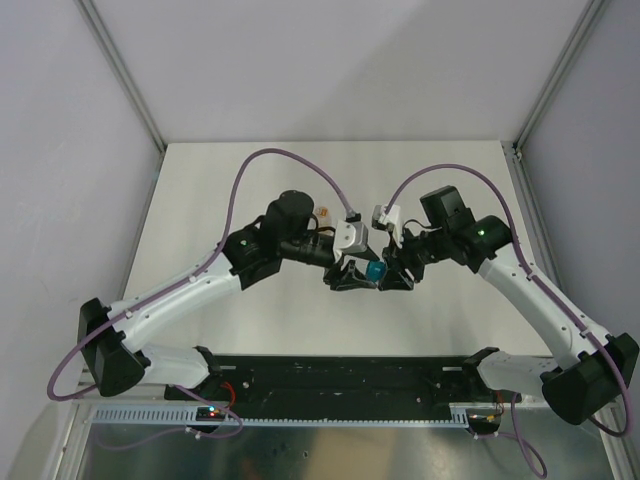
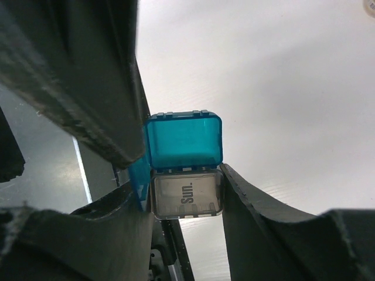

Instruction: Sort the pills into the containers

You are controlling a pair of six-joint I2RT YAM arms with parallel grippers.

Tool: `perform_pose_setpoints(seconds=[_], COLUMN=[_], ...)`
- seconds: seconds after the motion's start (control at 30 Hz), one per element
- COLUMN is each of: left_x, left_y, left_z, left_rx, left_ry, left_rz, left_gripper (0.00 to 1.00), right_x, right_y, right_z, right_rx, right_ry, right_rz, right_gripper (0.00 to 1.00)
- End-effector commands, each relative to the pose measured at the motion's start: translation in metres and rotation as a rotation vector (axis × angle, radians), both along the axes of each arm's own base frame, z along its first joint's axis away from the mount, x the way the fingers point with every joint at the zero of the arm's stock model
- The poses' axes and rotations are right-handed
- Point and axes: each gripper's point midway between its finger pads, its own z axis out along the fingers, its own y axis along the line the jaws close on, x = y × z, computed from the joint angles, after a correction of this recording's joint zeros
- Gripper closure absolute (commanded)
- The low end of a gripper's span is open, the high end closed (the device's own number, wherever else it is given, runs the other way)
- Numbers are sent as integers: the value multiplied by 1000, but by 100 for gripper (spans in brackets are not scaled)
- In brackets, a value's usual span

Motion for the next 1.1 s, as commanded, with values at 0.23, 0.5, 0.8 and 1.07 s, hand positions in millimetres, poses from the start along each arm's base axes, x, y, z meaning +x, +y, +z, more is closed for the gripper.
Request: perform_pose_setpoints(seconds=[0.23, 0.5, 0.8, 1.07], left_x=[5, 4, 6, 9], left_y=[0, -6, -9, -11], left_z=[-27, -38, -37, -35], left_rx=[99, 121, 123, 127], left_ry=[-9, 23, 49, 69], left_rz=[46, 21, 28, 54], left_gripper=[27, 53, 87, 100], right_x=[-1, -3, -2, -1], right_y=[8, 9, 8, 6], right_z=[22, 20, 16, 18], right_rx=[52, 50, 39, 35], right_ry=[-116, -118, -118, -130], right_rz=[45, 54, 47, 32], right_gripper=[100, 100, 100, 98])
